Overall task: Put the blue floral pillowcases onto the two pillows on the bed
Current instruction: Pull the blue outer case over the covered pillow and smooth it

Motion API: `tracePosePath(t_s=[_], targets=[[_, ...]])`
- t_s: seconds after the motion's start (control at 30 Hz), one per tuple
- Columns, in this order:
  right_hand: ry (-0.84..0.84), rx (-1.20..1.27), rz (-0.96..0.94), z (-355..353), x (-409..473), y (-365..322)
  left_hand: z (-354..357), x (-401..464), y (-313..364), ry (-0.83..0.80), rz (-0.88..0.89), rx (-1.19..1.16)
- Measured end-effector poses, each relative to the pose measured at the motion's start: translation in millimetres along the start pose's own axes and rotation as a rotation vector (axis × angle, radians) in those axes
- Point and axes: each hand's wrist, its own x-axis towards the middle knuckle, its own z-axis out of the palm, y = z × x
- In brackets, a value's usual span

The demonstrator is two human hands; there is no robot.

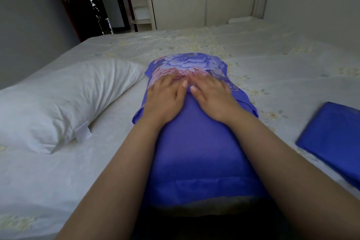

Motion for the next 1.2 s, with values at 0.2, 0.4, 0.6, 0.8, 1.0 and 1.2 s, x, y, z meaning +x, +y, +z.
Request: tracePosePath(t_s=[0.2,0.4,0.6,0.8,1.0,1.2], targets=[[-0.266,0.197,0.568,25.9,-10.2,85.1,27.5,-20.8,-55.0,-0.164,-0.739,-0.481],[-0.055,0.454,0.755,34.6,-35.6,107.2,20.3,-50.6,-61.1,-0.339,-0.860,-1.061],[0.350,0.388,0.637,41.7,-53.9,89.2,-9.3,-9.6,-29.8,-0.181,-0.806,-1.209],[0.107,0.731,0.245,48.0,-40.1,53.9,-87.8,81.5,60.1,0.034,0.045,-0.430],[0.194,1.738,0.534,-14.4,4.8,20.7,-77.0,79.8,115.2,0.100,0.526,0.568],[0.185,1.751,0.865,4.5,-8.3,61.3,35.7,19.3,71.9,-0.416,0.288,0.403]])
